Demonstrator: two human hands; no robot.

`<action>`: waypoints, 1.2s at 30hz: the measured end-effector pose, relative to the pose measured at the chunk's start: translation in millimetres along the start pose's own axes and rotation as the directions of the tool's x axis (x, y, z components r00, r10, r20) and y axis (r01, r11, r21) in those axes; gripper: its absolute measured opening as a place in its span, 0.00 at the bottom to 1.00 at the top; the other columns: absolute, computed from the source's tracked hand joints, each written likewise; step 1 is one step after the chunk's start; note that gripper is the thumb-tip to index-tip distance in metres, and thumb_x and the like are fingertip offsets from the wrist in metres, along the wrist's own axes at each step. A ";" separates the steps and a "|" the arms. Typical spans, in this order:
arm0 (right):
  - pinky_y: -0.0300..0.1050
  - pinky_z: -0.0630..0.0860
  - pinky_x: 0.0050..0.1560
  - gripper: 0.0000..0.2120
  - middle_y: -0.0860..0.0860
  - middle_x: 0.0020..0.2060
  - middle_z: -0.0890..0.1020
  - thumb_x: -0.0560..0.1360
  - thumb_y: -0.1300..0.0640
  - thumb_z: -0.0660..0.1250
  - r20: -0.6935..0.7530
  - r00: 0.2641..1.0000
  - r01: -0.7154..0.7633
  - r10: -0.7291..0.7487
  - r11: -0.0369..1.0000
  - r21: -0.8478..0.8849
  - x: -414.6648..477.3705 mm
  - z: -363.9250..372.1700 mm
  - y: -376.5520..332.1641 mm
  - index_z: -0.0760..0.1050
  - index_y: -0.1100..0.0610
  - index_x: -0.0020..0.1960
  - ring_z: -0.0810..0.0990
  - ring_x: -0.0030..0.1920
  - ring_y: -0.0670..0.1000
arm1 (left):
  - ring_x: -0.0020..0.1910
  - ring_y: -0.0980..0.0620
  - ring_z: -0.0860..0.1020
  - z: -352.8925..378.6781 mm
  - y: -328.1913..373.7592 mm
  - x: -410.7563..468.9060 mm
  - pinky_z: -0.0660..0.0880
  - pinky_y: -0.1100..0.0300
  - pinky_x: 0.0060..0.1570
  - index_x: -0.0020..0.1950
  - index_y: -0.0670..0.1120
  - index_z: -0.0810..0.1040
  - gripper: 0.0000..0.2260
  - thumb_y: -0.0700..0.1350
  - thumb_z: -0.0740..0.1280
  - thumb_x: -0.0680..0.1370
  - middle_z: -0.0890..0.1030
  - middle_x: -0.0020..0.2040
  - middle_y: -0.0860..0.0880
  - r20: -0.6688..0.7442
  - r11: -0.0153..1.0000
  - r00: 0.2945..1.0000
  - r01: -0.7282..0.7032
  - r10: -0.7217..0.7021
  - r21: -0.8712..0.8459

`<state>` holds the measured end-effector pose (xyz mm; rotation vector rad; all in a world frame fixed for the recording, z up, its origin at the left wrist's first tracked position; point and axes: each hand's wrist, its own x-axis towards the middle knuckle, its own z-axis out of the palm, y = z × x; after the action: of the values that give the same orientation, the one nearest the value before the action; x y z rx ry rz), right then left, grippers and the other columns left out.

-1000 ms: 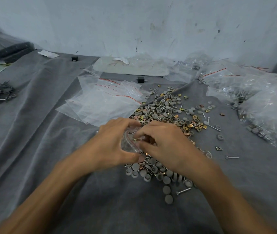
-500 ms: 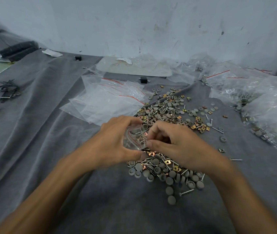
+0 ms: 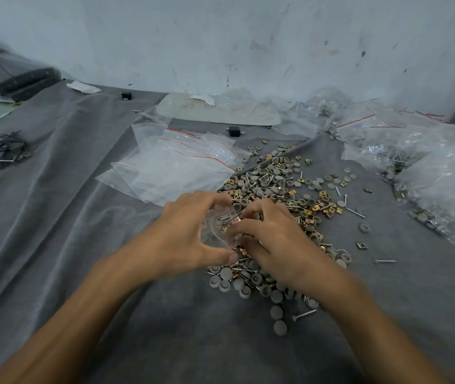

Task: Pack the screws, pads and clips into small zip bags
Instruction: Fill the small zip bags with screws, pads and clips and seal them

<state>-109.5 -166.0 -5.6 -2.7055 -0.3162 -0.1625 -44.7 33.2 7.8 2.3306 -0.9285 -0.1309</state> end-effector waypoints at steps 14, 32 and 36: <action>0.39 0.70 0.60 0.10 0.45 0.54 0.80 0.83 0.59 0.63 -0.082 0.996 0.001 0.017 0.979 0.205 4.8 -6.1 -0.1 0.83 0.53 0.59 0.74 0.58 0.44 | 0.64 0.54 0.63 -30.0 20.9 -7.6 0.63 0.52 0.65 0.57 0.64 0.77 0.11 0.49 0.65 0.78 0.66 0.64 0.59 0.018 0.920 0.988 -0.148 0.152 0.363; 0.40 0.74 0.45 0.03 0.40 0.44 0.80 0.80 0.49 0.67 -0.095 0.980 -0.157 0.174 0.974 0.165 -11.6 -20.5 40.3 0.79 0.45 0.51 0.77 0.45 0.40 | 0.49 0.54 0.70 -39.6 11.7 1.4 0.68 0.55 0.50 0.58 0.59 0.79 0.11 0.49 0.58 0.83 0.72 0.46 0.60 -0.001 0.941 0.992 -0.120 0.127 0.317; 0.45 0.73 0.48 0.07 0.40 0.44 0.77 0.80 0.43 0.65 0.062 0.976 -0.206 0.211 0.975 -0.078 -12.7 -10.5 40.3 0.78 0.44 0.49 0.73 0.48 0.43 | 0.48 0.57 0.70 -32.8 5.0 10.0 0.64 0.62 0.47 0.56 0.57 0.79 0.10 0.48 0.59 0.83 0.72 0.46 0.60 -0.041 0.968 0.990 -0.120 0.133 0.221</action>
<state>-112.7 -208.6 -13.6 -2.7970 -0.0452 -0.0192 -30.1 40.6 38.4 2.4510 -1.1088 0.0935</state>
